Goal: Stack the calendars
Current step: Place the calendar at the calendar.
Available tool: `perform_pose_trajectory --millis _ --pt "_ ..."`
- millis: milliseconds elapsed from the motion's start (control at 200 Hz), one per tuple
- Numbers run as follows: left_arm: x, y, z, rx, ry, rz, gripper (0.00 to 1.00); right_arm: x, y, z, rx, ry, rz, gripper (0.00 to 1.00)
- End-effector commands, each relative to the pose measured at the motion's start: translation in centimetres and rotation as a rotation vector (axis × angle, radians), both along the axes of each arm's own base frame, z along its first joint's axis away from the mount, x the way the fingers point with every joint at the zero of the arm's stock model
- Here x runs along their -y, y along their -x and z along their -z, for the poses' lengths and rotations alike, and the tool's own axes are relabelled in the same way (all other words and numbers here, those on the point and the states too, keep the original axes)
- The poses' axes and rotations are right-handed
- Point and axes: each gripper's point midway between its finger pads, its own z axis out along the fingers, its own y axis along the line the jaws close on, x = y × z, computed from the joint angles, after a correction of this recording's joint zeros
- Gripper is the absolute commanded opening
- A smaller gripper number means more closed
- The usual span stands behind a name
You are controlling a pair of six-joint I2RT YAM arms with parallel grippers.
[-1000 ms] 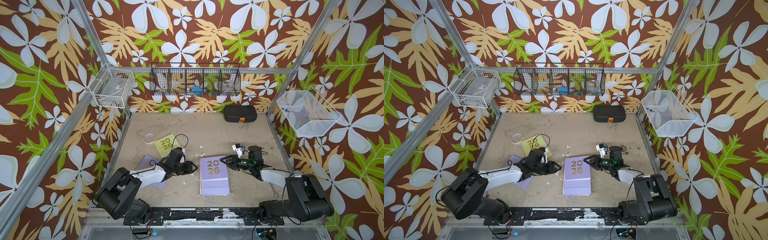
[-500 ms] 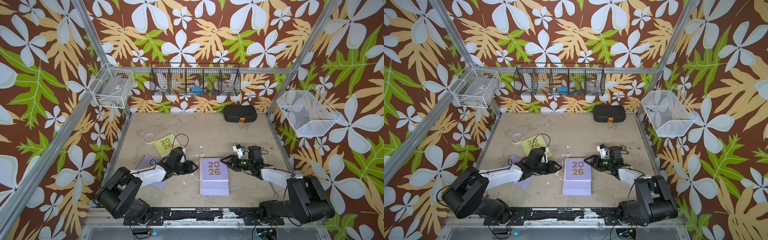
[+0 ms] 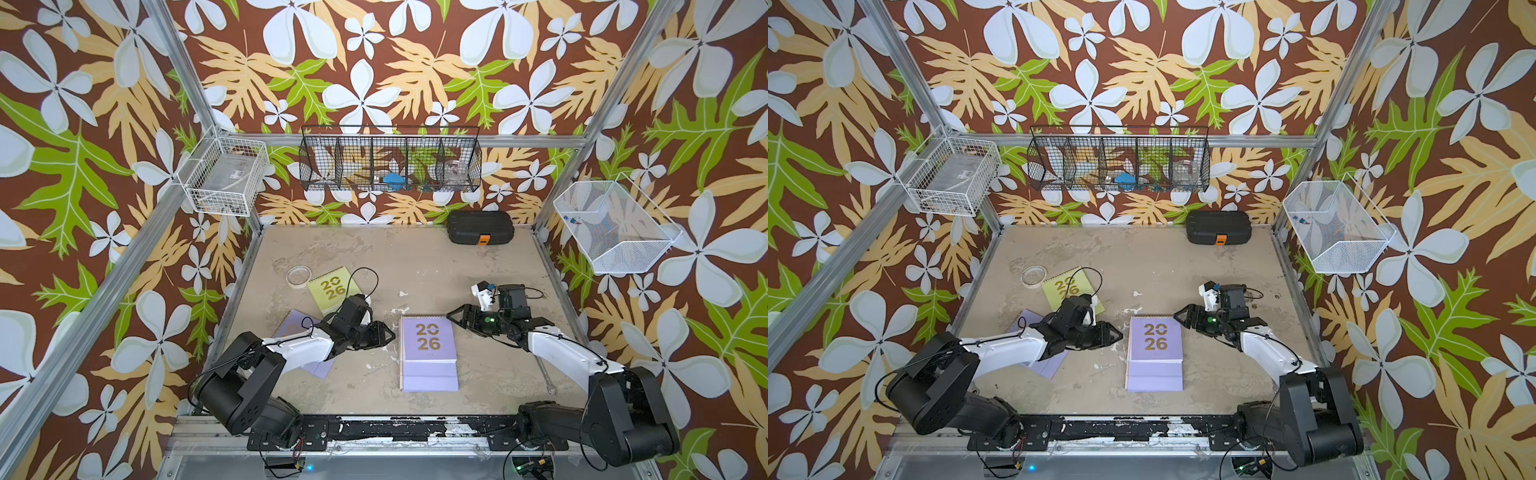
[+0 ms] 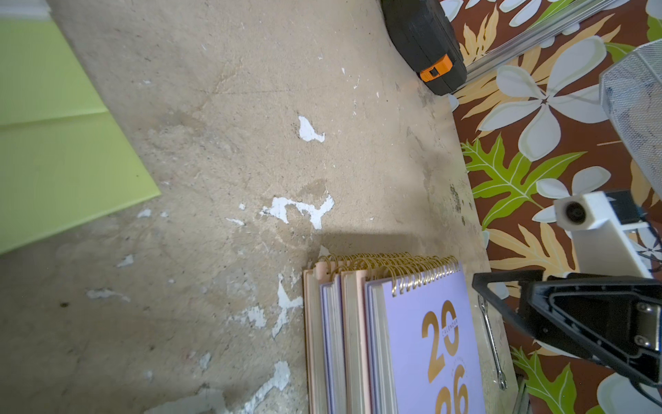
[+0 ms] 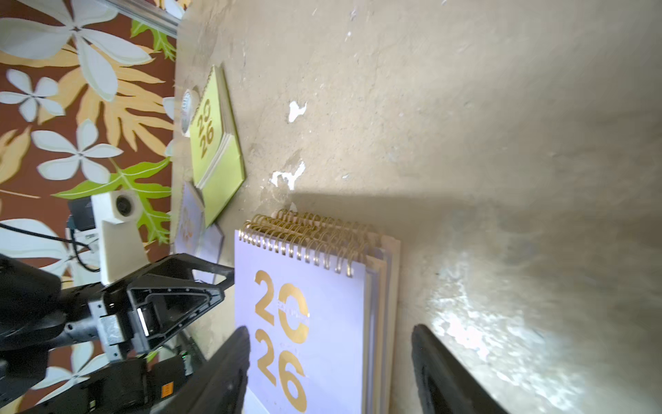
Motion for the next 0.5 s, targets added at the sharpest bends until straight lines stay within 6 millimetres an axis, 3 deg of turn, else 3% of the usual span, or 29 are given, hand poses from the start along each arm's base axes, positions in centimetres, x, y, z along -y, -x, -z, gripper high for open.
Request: perform_pose_trajectory --millis 0,185,495 --pt "-0.2 0.1 0.5 -0.004 -0.033 0.007 0.43 3.1 1.6 2.7 -0.081 0.219 0.042 0.73" --pt "0.6 0.4 0.9 -0.013 -0.045 0.024 0.43 5.0 3.1 4.4 -0.134 0.398 0.038 0.75" --pt "1.0 0.6 1.4 -0.025 -0.060 0.035 0.43 3.3 3.8 5.2 -0.148 0.422 -0.031 0.76"
